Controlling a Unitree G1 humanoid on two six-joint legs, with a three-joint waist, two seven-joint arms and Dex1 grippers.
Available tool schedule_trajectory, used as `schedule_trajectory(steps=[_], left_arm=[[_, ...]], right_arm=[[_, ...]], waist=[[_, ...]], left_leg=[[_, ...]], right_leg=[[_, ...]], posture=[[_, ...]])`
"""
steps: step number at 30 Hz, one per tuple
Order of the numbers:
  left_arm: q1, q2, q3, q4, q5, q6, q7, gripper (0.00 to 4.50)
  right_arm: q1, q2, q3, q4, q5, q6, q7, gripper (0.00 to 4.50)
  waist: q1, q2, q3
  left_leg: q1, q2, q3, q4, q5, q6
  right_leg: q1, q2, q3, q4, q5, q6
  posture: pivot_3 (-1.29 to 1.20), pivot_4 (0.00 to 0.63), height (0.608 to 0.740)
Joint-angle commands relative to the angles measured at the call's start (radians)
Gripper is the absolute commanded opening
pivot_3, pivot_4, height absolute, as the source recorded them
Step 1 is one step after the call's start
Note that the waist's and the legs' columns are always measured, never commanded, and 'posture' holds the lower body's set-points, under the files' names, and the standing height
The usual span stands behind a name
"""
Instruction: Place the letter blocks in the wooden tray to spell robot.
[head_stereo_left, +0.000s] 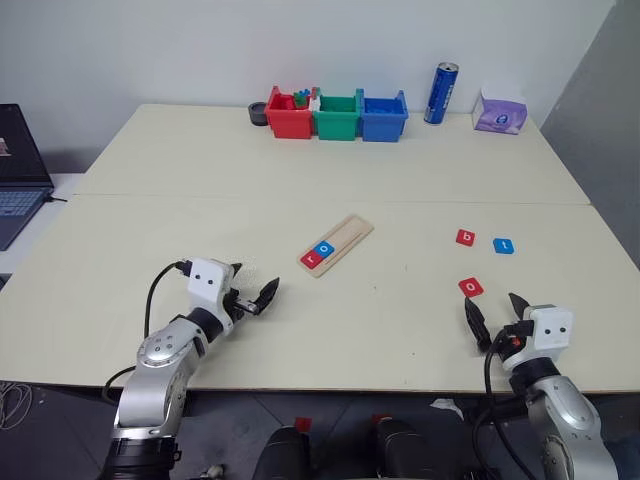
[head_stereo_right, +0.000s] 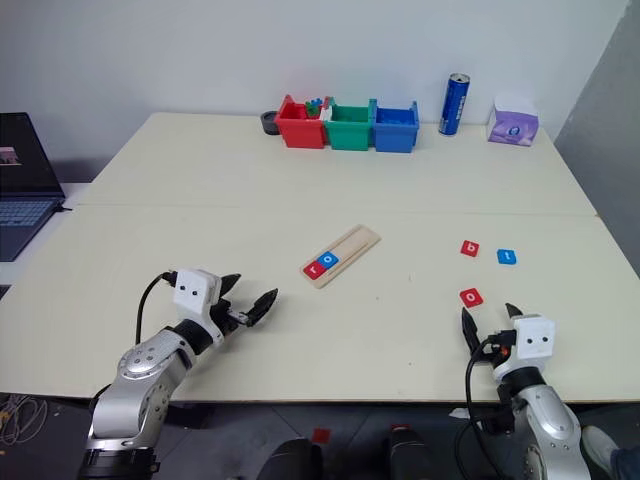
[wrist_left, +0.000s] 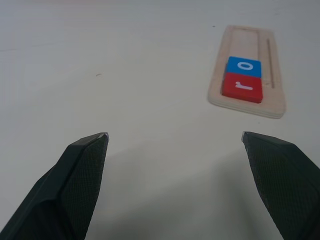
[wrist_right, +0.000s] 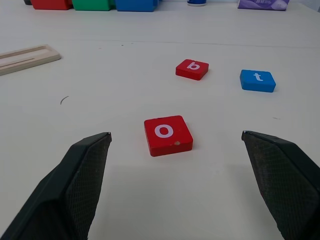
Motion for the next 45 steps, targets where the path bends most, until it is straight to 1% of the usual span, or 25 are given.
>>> schedule_trajectory(steps=[1, 9, 12, 15, 19, 23, 29, 33, 38, 42, 45], left_arm=[[0.0, 0.0, 0.016, -0.01, -0.025, -0.057, -0.028, 4.5], [-0.008, -0.011, -0.015, -0.01, 0.015, -0.119, -0.003, 4.5], [-0.024, -0.006, -0.026, 0.002, 0.02, -0.151, -0.024, 4.5], [-0.038, -0.002, -0.031, 0.005, -0.003, -0.132, -0.051, 4.5], [-0.05, 0.004, -0.038, 0.01, 0.023, -0.138, -0.044, 4.5], [-0.063, 0.009, -0.042, 0.017, -0.024, -0.121, -0.101, 4.5], [-0.103, 0.011, -0.033, 0.017, -0.12, -0.003, -0.156, 4.5], [-0.155, 0.014, -0.068, 0.038, -0.079, 0.047, -0.122, 4.5], [-0.231, 0.02, -0.142, 0.065, -0.013, 0.091, -0.101, 4.5], [-0.292, 0.011, -0.174, 0.099, 0.033, 0.12, -0.065, 4.5], [-0.323, 0.0, -0.181, 0.111, 0.047, 0.152, -0.038, 4.5]], right_arm=[[-0.006, -0.013, -0.007, -0.053, -0.002, -0.025, 0.006, 4.45], [-0.004, -0.02, -0.015, -0.063, 0.005, -0.021, 0.007, 4.45], [-0.008, -0.024, -0.016, -0.062, 0.006, -0.02, 0.008, 4.45], [-0.009, -0.026, -0.015, -0.063, 0.008, -0.021, 0.009, 4.45], [-0.007, -0.024, -0.013, -0.068, 0.018, -0.016, 0.014, 4.45], [-0.002, -0.016, -0.008, -0.102, 0.07, 0.021, 0.03, 4.45], [-0.01, -0.04, 0.021, -0.153, 0.08, 0.059, 0.059, 4.45], [-0.019, -0.077, 0.071, -0.207, 0.096, 0.103, 0.11, 4.45], [-0.045, -0.162, 0.163, -0.294, 0.115, 0.181, 0.201, 4.45], [-0.064, -0.207, 0.196, -0.333, 0.119, 0.228, 0.232, 4.45], [-0.063, -0.218, 0.201, -0.349, 0.118, 0.242, 0.234, 4.45]], waist=[[0.0, 0.0, 0.0], [0.0, 0.0, 0.0], [0.0, 0.0, 0.0], [0.0, 0.0, 0.0], [0.0, 0.0, 0.0], [0.0, 0.0, 0.0], [0.0, 0.0, 0.0], [0.0, 0.0, 0.0], [0.0, 0.0, 0.0], [0.0, 0.0, 0.0], [0.0, -0.001, 0.001]], left_leg=[[0.0, 0.0, 0.0, 0.0, 0.0, 0.0], [0.0, 0.0, 0.0, 0.0, 0.0, 0.0], [0.0, 0.0, 0.0, 0.0, 0.0, 0.0], [0.0, 0.0, 0.0, 0.0, 0.0, 0.0], [0.0, 0.0, 0.0, 0.0, 0.0, 0.0], [0.0, 0.0, 0.0, 0.0, 0.0, 0.0], [0.0, 0.0, 0.0, 0.0, 0.0, 0.0], [0.0, 0.0, 0.0, 0.0, 0.0, 0.0], [0.0, -0.001, -0.001, 0.0, 0.0, 0.0], [0.0, -0.001, -0.001, 0.0, 0.0, 0.0], [-0.001, -0.001, -0.001, 0.0, 0.0, 0.0]], right_leg=[[0.0, 0.0, 0.0, 0.0, 0.0, 0.0], [0.0, 0.0, 0.0, 0.0, 0.0, 0.0], [0.0, 0.0, 0.0, 0.0, 0.0, 0.0], [0.0, 0.0, 0.0, 0.0, 0.0, 0.0], [0.0, 0.0, 0.0, 0.0, 0.0, 0.0], [0.0, 0.0, 0.0, 0.0, 0.0, 0.0], [0.0, 0.001, -0.001, 0.0, 0.0, 0.0], [0.0, 0.001, -0.001, 0.0, 0.0, 0.0], [0.0, 0.001, -0.001, 0.0, 0.0, 0.0], [0.0, 0.001, -0.001, 0.0, 0.0, 0.0], [0.0, 0.001, -0.001, 0.0, 0.0, 0.0]], posture=[[0.0, 0.15, 0.74], [0.0, 0.15, 0.74], [0.0, 0.15, 0.74], [0.0, 0.15, 0.74], [0.0, 0.15, 0.74], [0.0, 0.15, 0.74], [0.0, 0.15, 0.74], [0.0, 0.15, 0.74], [0.0, 0.15, 0.74], [0.0, 0.15, 0.74], [0.0, 0.15, 0.74]])
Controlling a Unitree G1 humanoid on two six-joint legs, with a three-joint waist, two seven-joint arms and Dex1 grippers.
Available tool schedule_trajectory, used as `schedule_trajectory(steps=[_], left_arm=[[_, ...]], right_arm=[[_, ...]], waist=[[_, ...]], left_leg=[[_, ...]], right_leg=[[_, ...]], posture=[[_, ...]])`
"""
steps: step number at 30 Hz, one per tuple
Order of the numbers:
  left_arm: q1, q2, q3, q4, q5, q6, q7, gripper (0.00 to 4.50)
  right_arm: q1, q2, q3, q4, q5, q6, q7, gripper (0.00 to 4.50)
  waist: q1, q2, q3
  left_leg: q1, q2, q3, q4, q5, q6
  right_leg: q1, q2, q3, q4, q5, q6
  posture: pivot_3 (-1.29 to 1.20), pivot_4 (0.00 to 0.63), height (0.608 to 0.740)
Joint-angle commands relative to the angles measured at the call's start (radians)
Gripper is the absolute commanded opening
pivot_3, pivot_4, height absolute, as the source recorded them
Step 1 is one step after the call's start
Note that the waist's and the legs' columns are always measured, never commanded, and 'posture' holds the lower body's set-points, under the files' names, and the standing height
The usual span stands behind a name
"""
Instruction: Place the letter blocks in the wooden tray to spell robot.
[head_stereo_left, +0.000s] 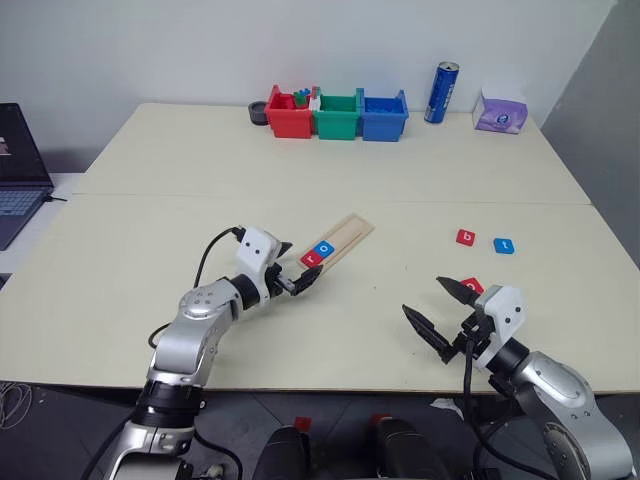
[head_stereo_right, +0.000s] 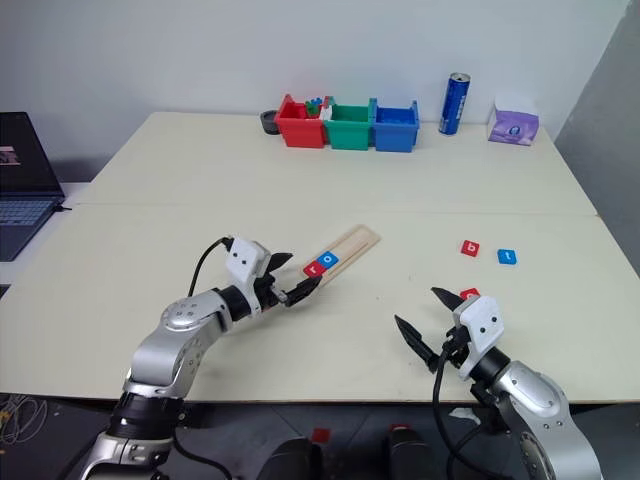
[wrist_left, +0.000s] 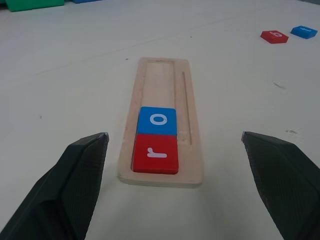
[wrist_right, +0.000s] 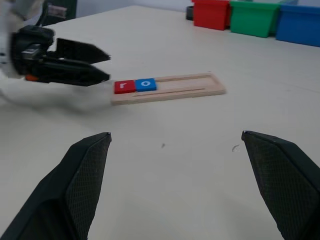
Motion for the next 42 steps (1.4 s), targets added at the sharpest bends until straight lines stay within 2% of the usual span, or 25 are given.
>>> schedule_trajectory(steps=[1, 7, 24, 32, 42], left_arm=[[-0.039, -0.01, -0.007, -0.006, 0.017, 0.032, 0.034, 4.5], [-0.067, -0.022, -0.02, 0.037, 0.012, 0.066, 0.018, 4.5], [-0.206, -0.057, -0.07, 0.281, 0.067, 0.01, -0.048, 4.5], [-0.217, -0.046, -0.105, 0.307, 0.111, 0.024, -0.066, 4.5], [-0.232, -0.037, -0.136, 0.303, 0.135, 0.127, -0.087, 4.5]], right_arm=[[-0.004, -0.012, 0.001, -0.056, 0.015, 0.009, 0.01, 4.45], [0.008, -0.02, 0.015, -0.072, 0.002, 0.009, 0.011, 4.45], [0.011, -0.02, 0.045, -0.083, -0.034, -0.007, 0.004, 4.45], [0.021, -0.012, 0.055, -0.09, -0.04, -0.009, -0.003, 4.45], [0.025, -0.015, 0.065, -0.101, -0.021, 0.007, 0.005, 4.45]], waist=[[0.0, 0.0, 0.0], [0.0, 0.0, 0.0], [0.0, -0.001, 0.0], [0.0, -0.001, 0.0], [0.0, -0.001, 0.0]], left_leg=[[0.0, 0.0, 0.0, 0.0, 0.0, 0.0], [0.0, 0.0, 0.0, 0.0, 0.0, 0.0], [0.0, -0.001, 0.0, 0.0, 0.0, 0.0], [0.0, -0.001, 0.0, 0.0, 0.0, 0.0], [0.0, -0.001, 0.0, 0.001, 0.0, 0.0]], right_leg=[[0.0, 0.0, 0.0, 0.0, 0.0, 0.0], [0.0, 0.0, 0.0, 0.0, 0.0, 0.0], [0.0, 0.0, -0.001, 0.0, 0.0, 0.0], [0.0, 0.0, -0.001, 0.0, 0.0, 0.0], [0.0, 0.0, -0.001, 0.0, 0.0, 0.0]], posture=[[0.0, 0.15, 0.74], [0.0, 0.15, 0.74], [0.0, 0.15, 0.74], [0.0, 0.15, 0.74], [0.0, 0.15, 0.74]])
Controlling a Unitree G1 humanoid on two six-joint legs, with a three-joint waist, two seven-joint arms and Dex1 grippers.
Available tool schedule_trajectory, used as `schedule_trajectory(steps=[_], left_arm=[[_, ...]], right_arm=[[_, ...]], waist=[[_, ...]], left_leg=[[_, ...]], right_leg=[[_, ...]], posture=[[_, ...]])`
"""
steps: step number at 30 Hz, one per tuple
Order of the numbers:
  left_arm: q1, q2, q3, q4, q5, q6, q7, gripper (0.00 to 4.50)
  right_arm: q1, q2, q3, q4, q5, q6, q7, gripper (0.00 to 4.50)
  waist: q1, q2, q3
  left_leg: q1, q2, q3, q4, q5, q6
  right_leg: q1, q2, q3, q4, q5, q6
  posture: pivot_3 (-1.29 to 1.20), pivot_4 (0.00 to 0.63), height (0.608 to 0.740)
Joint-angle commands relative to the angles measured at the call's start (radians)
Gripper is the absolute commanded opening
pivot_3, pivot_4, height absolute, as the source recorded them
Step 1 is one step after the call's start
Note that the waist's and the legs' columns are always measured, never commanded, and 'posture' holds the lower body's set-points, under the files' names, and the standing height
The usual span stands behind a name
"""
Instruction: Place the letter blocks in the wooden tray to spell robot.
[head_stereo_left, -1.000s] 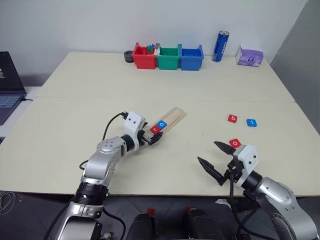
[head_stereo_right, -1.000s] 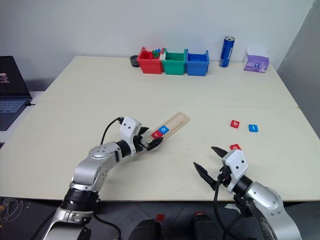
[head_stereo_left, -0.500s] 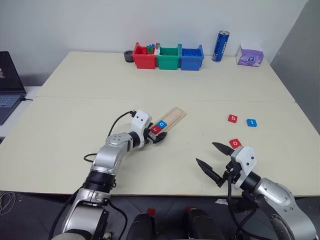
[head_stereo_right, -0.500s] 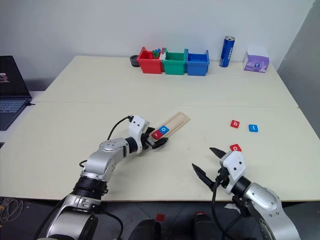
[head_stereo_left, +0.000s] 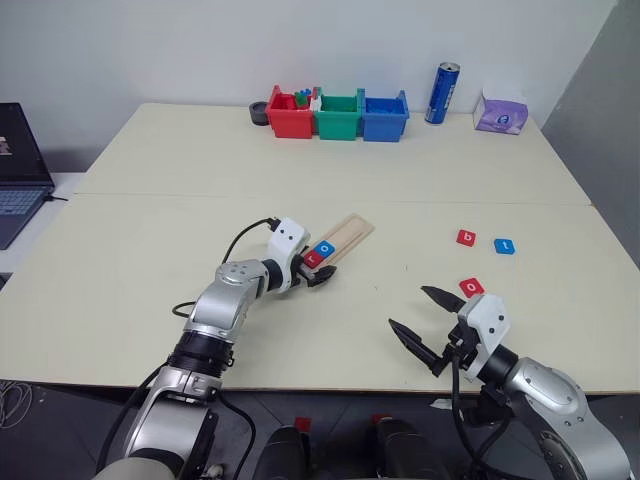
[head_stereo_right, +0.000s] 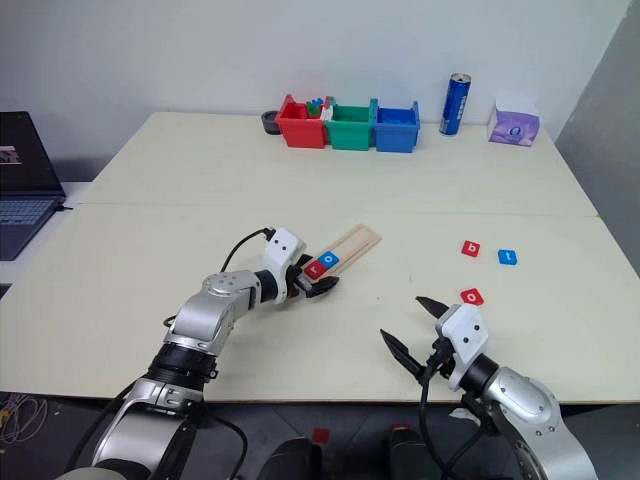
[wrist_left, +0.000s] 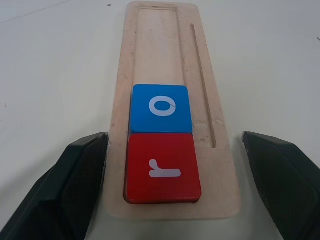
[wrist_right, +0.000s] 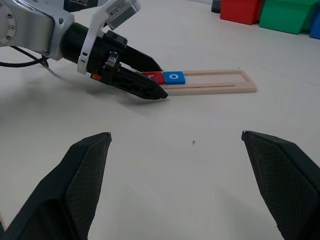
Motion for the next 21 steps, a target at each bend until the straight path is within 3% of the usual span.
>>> schedule_trajectory(steps=[1, 7, 12, 21], left_arm=[[0.005, 0.006, -0.031, -0.009, 0.016, 0.046, -0.014, 4.5], [0.013, 0.005, -0.031, -0.023, 0.025, 0.075, -0.008, 4.5], [0.018, 0.005, -0.029, -0.029, 0.028, 0.084, -0.008, 3.38], [0.03, 0.016, -0.029, -0.046, 0.026, 0.082, -0.025, 3.38]], right_arm=[[0.001, -0.004, 0.001, -0.054, 0.019, -0.002, 0.012, 4.45], [-0.015, -0.009, 0.01, -0.062, 0.04, 0.014, 0.028, 4.45], [-0.029, -0.017, 0.016, -0.061, 0.045, 0.027, 0.049, 4.5], [-0.049, -0.015, 0.022, -0.055, 0.042, 0.035, 0.059, 4.5]], waist=[[0.0, 0.0, 0.0], [0.0, 0.0, 0.0], [0.0, 0.0, 0.0], [0.0, 0.0, 0.0]], left_leg=[[0.0, 0.0, 0.0, 0.0, 0.0, 0.0], [0.0, 0.0, 0.0, 0.0, 0.0, 0.0], [0.0, 0.0, 0.0, 0.0, 0.0, 0.0], [0.0, 0.0, 0.0, 0.0, 0.0, 0.0]], right_leg=[[0.0, 0.0, 0.0, 0.0, 0.0, 0.0], [0.0, 0.0, 0.0, 0.0, 0.0, 0.0], [0.0, 0.0, 0.0, 0.0, 0.0, 0.0], [0.0, 0.0, 0.0, 0.0, 0.0, 0.0]], posture=[[0.0, 0.15, 0.74], [0.0, 0.15, 0.74], [0.0, 0.15, 0.74], [0.0, 0.15, 0.74]])
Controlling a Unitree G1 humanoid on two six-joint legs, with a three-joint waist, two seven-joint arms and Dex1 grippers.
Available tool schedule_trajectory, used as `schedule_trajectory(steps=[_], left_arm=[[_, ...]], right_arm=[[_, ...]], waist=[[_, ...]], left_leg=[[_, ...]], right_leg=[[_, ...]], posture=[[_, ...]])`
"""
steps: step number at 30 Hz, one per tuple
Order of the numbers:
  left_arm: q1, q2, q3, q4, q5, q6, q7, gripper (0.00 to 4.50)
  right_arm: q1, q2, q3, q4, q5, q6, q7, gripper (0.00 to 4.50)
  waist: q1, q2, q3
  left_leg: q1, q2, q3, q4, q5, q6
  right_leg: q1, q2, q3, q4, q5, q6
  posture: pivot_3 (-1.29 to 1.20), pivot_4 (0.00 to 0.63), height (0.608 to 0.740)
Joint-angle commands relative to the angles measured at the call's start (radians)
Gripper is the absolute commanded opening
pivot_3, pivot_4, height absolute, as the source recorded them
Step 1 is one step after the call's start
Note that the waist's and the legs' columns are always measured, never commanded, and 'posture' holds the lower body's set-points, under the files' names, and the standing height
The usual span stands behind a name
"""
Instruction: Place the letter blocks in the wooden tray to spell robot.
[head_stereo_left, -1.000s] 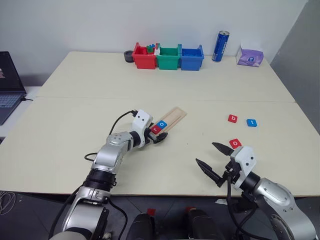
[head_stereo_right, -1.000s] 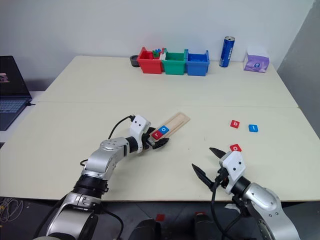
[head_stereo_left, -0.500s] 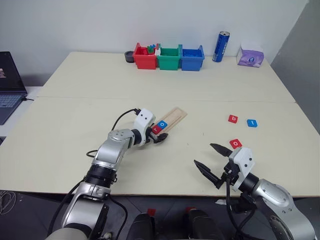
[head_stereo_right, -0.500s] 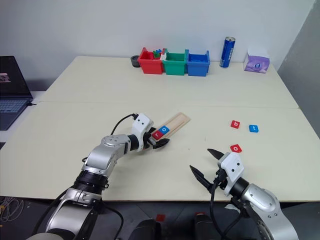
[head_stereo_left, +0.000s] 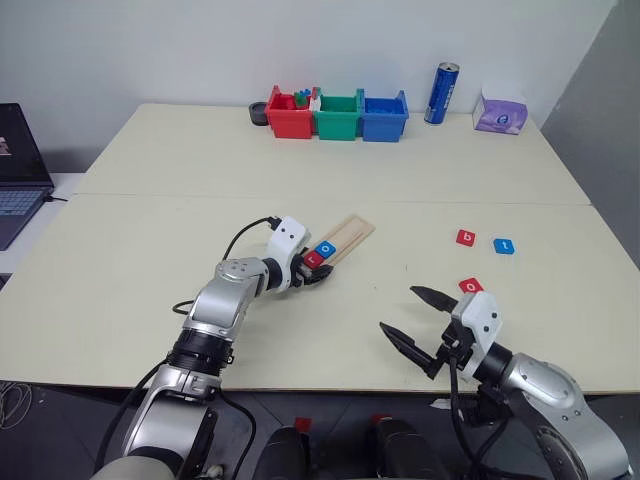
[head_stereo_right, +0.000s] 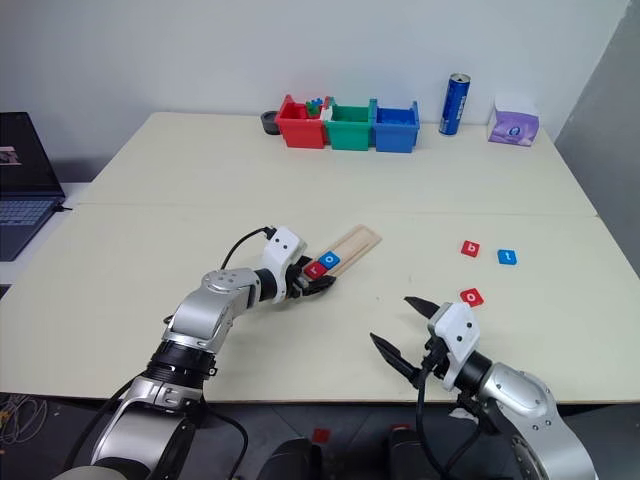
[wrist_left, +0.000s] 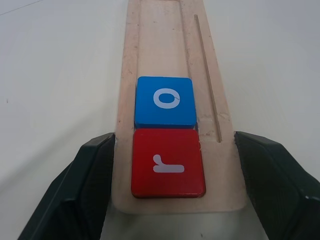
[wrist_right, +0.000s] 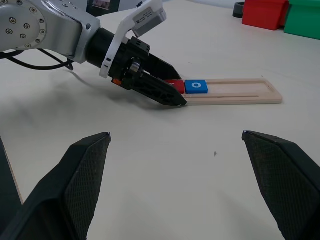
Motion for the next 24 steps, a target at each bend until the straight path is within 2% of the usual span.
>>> schedule_trajectory(steps=[1, 6, 13, 19, 24], left_arm=[[0.031, 0.013, -0.025, -0.007, -0.002, 0.015, -0.035, 3.38], [0.064, 0.063, -0.061, -0.077, -0.055, -0.012, -0.207, 3.38], [0.092, 0.155, -0.16, -0.14, -0.075, -0.18, -0.492, 3.38], [0.045, 0.126, -0.23, -0.096, -0.037, -0.27, -0.553, 3.38], [0.007, 0.091, -0.268, -0.039, 0.0, -0.34, -0.574, 3.38]], right_arm=[[-0.008, -0.006, 0.003, -0.036, 0.018, -0.004, 0.013, 4.5], [-0.007, -0.019, -0.006, -0.063, 0.042, 0.023, 0.022, 4.5], [0.1, -0.16, -0.123, -0.126, 0.125, 0.085, 0.098, 4.5], [0.238, -0.248, -0.297, -0.145, 0.164, 0.098, 0.149, 4.5], [0.262, -0.247, -0.334, -0.174, 0.176, 0.111, 0.132, 4.5]], waist=[[0.0, 0.0, 0.0], [0.0, 0.0, 0.0], [0.004, 0.0, 0.0], [0.005, -0.001, 0.0], [0.001, -0.001, 0.0]], left_leg=[[0.0, 0.0, 0.0, 0.0, 0.0, 0.0], [0.0, 0.0, 0.0, 0.0, 0.0, 0.0], [-0.001, -0.001, 0.001, 0.0, 0.0, 0.0], [-0.001, -0.001, 0.002, 0.001, 0.0, 0.0], [-0.001, -0.002, 0.002, 0.001, 0.0, 0.0]], right_leg=[[0.0, 0.0, 0.0, 0.0, 0.0, 0.0], [0.0, 0.0, 0.0, 0.0, 0.0, 0.0], [0.0, -0.001, 0.0, -0.001, 0.0, 0.0], [0.0, 0.0, 0.0, -0.001, 0.0, 0.0], [0.0, 0.001, -0.001, 0.0, 0.0, 0.0]], posture=[[0.0, 0.15, 0.74], [0.0, 0.15, 0.74], [0.0, 0.15, 0.74], [0.0, 0.15, 0.74], [0.0, 0.15, 0.74]])
